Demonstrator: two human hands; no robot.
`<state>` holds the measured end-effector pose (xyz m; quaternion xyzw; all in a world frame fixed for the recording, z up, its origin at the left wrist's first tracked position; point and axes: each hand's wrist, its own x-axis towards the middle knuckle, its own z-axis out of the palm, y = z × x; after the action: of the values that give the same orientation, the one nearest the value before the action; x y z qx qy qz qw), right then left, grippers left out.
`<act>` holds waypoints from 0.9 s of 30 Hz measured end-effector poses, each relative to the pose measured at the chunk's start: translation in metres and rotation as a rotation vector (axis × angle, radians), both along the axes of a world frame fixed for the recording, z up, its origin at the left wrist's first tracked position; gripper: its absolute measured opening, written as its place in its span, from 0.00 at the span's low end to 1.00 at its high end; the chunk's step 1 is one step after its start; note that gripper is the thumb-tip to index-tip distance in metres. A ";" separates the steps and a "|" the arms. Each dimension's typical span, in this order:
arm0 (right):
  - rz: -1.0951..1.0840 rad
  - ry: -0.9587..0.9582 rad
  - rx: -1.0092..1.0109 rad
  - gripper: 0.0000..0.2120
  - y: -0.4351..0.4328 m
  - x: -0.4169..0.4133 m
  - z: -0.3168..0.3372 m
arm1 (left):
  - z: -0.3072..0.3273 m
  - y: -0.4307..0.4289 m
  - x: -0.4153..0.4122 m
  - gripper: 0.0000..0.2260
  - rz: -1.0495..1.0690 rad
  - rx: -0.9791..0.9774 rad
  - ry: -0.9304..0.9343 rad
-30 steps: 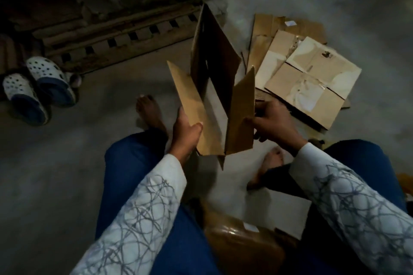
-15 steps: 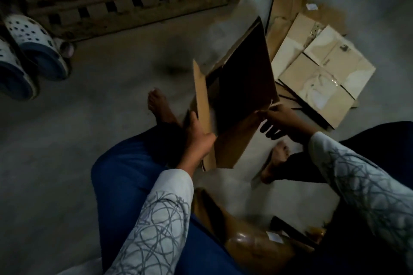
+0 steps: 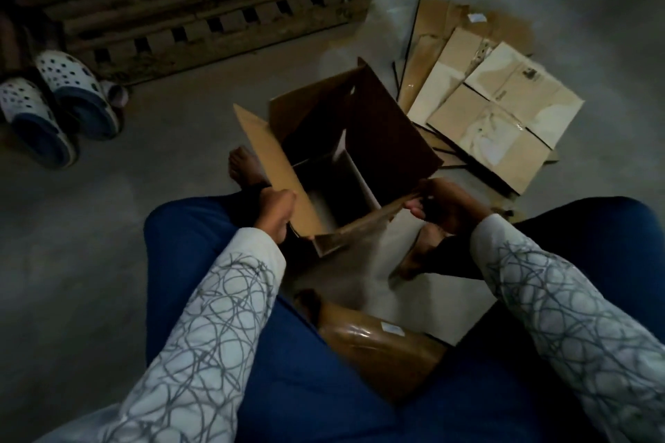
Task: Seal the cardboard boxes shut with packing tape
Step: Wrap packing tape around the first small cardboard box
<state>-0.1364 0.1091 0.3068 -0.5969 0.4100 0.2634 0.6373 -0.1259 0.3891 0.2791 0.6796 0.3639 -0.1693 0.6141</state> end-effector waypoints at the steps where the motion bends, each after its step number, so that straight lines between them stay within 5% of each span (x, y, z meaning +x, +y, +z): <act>1: -0.066 0.015 0.063 0.12 -0.010 -0.010 0.000 | -0.004 -0.003 0.000 0.06 0.013 -0.010 0.000; 3: -0.142 0.067 0.179 0.10 -0.026 -0.028 0.001 | -0.010 -0.011 0.001 0.14 0.009 0.011 0.002; 8: -0.060 0.166 0.278 0.13 -0.032 -0.051 0.001 | -0.015 -0.020 -0.009 0.12 -0.109 0.127 0.049; 19: 0.022 -0.054 0.250 0.12 0.025 -0.026 0.018 | -0.001 0.013 -0.015 0.16 -0.260 0.330 -0.087; 27: -0.225 -0.062 0.405 0.05 0.014 -0.028 0.005 | -0.009 0.009 -0.008 0.16 -0.158 0.294 -0.134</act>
<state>-0.1649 0.1230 0.3119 -0.4150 0.3929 0.2491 0.7819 -0.1337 0.3983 0.2702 0.7984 0.2885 -0.1163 0.5156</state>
